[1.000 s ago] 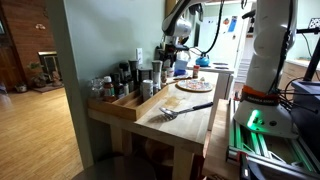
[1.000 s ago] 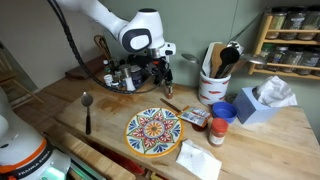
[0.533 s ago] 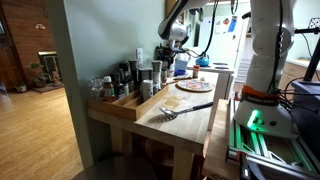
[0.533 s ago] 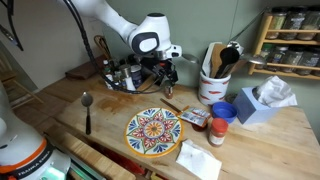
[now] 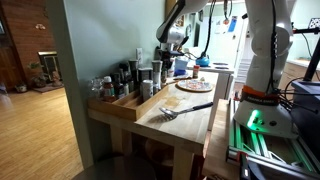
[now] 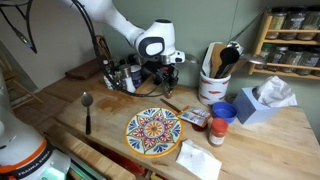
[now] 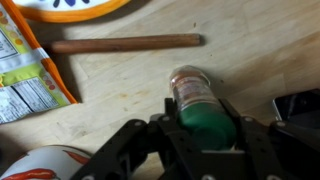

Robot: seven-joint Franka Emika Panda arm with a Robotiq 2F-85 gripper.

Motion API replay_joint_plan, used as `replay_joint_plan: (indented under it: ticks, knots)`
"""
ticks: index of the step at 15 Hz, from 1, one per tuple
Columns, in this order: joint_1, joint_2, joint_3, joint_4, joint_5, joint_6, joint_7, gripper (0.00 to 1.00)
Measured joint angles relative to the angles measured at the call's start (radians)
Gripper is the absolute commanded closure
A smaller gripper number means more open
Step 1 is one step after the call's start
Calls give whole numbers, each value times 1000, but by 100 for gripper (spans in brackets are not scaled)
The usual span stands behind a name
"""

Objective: Put the container with a green lid in the wooden tray on the left

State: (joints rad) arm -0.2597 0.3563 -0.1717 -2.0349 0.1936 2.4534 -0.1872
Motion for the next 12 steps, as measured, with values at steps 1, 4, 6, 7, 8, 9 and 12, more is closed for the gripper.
replay_joint_plan:
  ticks: [1, 4, 6, 7, 8, 9, 12]
  knots:
    - [-1, 1, 2, 8, 0, -28, 0, 79]
    - [-1, -7, 4, 16, -1, -75, 1, 79]
    - [-1, -37, 4, 12, -3, -103, 3, 79]
    - [0, -66, 4, 1, -7, -106, 3, 79]
    - [2, -104, 4, -16, -12, -106, 2, 79]
    - [6, -154, 4, -38, -21, -106, 2, 79]
    - [32, -320, 6, -121, -94, -73, 3, 79]
